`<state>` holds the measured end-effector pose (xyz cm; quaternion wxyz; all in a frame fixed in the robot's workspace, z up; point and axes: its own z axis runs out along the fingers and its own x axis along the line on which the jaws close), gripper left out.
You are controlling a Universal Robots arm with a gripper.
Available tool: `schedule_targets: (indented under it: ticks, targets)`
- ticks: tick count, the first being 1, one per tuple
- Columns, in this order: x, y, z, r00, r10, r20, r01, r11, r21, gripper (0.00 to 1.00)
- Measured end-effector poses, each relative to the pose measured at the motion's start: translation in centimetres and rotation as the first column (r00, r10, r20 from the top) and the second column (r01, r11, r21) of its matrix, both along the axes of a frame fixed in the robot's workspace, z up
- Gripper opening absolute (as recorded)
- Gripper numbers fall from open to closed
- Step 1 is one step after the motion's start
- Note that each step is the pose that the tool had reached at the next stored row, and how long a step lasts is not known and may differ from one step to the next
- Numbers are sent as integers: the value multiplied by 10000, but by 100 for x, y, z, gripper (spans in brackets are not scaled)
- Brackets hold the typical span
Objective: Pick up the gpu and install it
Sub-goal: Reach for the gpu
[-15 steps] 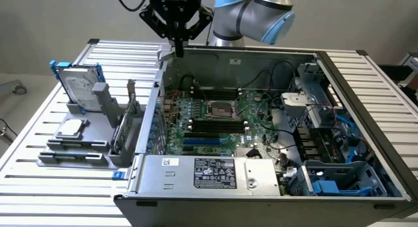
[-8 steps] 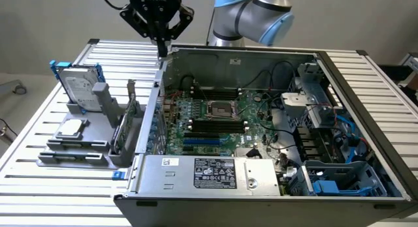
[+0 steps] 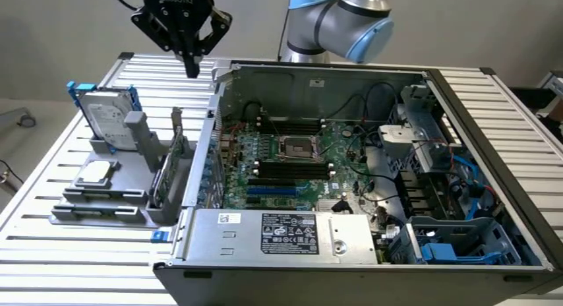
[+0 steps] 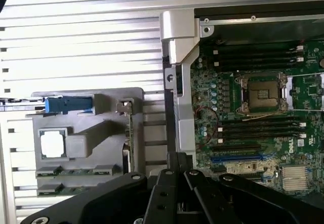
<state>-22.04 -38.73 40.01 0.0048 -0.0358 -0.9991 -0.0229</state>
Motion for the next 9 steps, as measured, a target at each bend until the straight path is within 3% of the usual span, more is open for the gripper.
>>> schedule_targets:
  ticks: [9]
  targets:
    - [-410, -1, -92, 9999, -1, -122, 1, 10000, -10, 11]
